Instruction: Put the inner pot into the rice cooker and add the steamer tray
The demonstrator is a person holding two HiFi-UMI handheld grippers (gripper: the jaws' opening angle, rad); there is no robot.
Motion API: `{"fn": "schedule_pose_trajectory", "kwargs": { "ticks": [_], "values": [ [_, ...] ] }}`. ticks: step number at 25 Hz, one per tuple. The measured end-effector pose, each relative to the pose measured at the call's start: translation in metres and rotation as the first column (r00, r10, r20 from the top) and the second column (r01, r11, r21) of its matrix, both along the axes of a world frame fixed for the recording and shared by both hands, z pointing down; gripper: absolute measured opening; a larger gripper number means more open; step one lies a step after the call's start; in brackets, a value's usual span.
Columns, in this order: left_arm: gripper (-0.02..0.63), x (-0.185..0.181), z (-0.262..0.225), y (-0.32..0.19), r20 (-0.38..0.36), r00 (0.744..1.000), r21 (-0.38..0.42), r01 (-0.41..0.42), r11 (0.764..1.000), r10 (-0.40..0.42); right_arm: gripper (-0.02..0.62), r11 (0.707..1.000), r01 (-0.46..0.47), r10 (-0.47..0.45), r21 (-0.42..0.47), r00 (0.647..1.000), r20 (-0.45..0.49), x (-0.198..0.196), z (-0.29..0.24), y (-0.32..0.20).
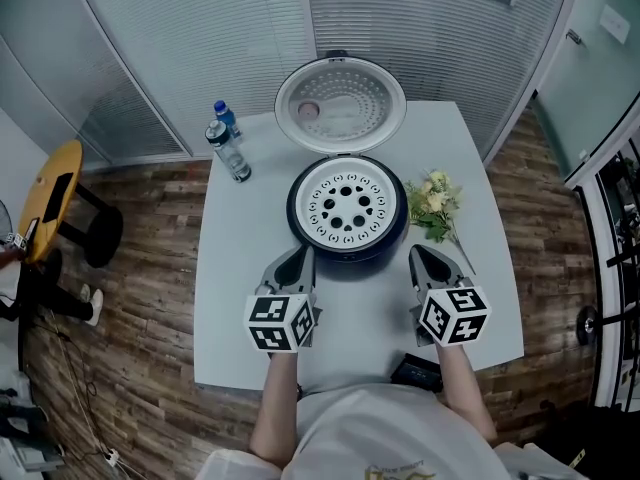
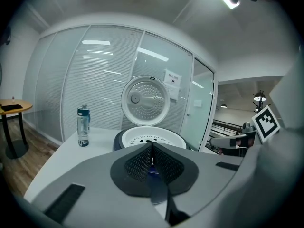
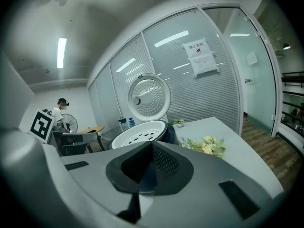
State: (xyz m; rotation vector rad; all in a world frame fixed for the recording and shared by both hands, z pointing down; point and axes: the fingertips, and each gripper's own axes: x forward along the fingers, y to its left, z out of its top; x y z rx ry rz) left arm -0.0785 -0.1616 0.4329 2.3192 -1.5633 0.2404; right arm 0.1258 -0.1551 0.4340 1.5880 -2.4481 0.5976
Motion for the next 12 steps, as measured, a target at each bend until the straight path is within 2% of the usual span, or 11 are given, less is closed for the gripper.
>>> {"fn": "schedule_pose_trajectory", "kwargs": {
  "ticks": [12],
  "values": [
    [0.014,0.0005,0.0030,0.0049,0.004,1.000,-0.010,-0.010,1.000,0.010,0.016,1.000,0.016,-0.016,-0.015,0.999,-0.035,-0.0016,0.0007,0.0050]
  ]
}}
